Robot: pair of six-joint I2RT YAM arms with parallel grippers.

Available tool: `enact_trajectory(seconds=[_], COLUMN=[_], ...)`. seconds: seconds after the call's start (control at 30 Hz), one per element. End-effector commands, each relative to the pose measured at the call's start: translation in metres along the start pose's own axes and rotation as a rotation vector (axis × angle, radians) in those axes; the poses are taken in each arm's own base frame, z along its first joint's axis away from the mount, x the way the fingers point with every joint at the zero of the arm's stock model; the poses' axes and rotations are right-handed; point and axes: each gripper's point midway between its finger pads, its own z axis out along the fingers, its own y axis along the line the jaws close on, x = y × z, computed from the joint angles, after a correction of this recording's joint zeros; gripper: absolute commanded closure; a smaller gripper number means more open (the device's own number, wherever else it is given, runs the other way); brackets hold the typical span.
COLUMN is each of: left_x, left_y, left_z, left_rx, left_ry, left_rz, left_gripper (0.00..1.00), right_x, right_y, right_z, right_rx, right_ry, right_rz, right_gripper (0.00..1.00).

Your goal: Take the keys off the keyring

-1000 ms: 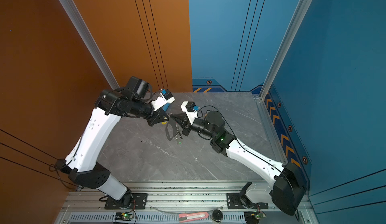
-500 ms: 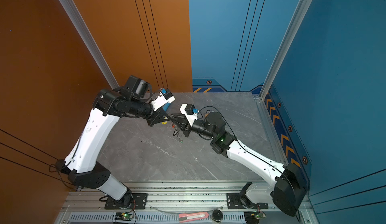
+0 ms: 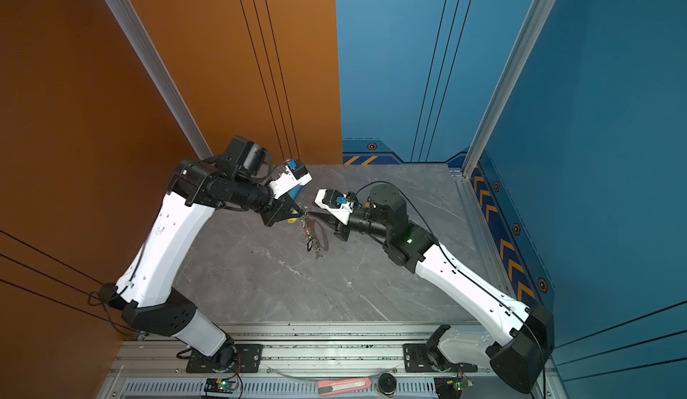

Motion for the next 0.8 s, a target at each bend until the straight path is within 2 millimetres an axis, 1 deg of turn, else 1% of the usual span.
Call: enact_trajectory(seconds=[0.0,0.07,0.17,0.23,0.4,0.47,0.53,0.63,0.77], left_x=[0.001,0.001,0.001,0.001,0.002,0.002,0.002,0.005,0.016], left_y=[-0.002,-0.002,-0.002,-0.002,-0.001,0.0,0.001,0.005,0.015], left_z=[0.003,0.004,0.004,0.004,0.007,0.007,0.007,0.005,0.004], left_rx=[0.008,0.008,0.006,0.007,0.01,0.006,0.0,-0.017,-0.063], left_ry=[0.008,0.011,0.012,0.011,0.018,0.019,0.021,0.025,0.055], left_rz=[0.017,0.016,0.02,0.019,0.016,0.016,0.015,0.004,-0.013], left_gripper=[1.0,1.0,1.0,1.0,1.0,1.0,1.0,1.0,1.0], right_x=[0.001,0.0,0.005,0.004,0.0,0.0,0.003,0.004,0.001], right_y=[0.003,0.003,0.004,0.003,0.003,0.003,0.003,0.001,-0.009], right_z=[0.004,0.006,0.01,0.011,0.013,0.013,0.014,0.012,0.008], right_rx=[-0.043,-0.056,-0.071,-0.071,-0.082,-0.083,-0.081,-0.064,-0.003], right_ry=[0.029,0.028,0.048,0.044,0.035,0.038,0.047,0.05,0.024], right_rz=[-0.033,-0.034,-0.038,-0.042,-0.041,-0.039,-0.035,-0.019,0.015], right_gripper=[0.75,0.76,0.8,0.83,0.92,0.97,1.0,1.0,1.0])
